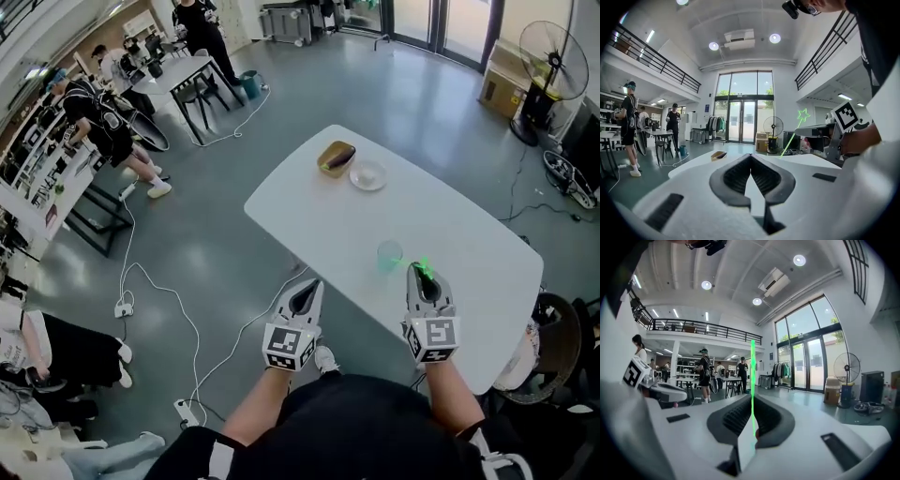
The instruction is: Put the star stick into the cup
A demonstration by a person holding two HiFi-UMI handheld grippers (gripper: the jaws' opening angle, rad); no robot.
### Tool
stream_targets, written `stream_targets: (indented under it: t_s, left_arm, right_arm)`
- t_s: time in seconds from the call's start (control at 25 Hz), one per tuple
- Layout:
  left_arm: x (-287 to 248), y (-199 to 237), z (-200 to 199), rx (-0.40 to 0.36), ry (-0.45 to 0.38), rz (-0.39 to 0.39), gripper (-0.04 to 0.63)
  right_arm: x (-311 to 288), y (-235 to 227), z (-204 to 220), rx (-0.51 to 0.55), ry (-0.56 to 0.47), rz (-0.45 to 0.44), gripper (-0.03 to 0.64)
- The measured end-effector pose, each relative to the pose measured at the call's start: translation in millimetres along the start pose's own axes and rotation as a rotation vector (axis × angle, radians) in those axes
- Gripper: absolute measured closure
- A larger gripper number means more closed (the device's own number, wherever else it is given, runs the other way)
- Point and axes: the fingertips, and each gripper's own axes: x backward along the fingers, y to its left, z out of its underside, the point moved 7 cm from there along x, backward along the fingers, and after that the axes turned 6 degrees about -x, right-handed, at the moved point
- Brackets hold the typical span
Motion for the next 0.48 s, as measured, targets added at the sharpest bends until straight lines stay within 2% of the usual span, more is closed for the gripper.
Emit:
stream_targets:
  t_s: [0.28,0.48]
  left_arm:
    - [-27.7,31.0,-2.9,-0.024,-0.030,0.115,0.595]
    - [-40.0,45.7,-1.5,-0.020,-0.031,0.151,0.595]
  right_arm:
    - [-25.8,-6.8,19.5,-0.089,0.049,0.122,0.597]
    - [-46.5,-12.8,27.4,-0.148,0.090,0.172,0.597]
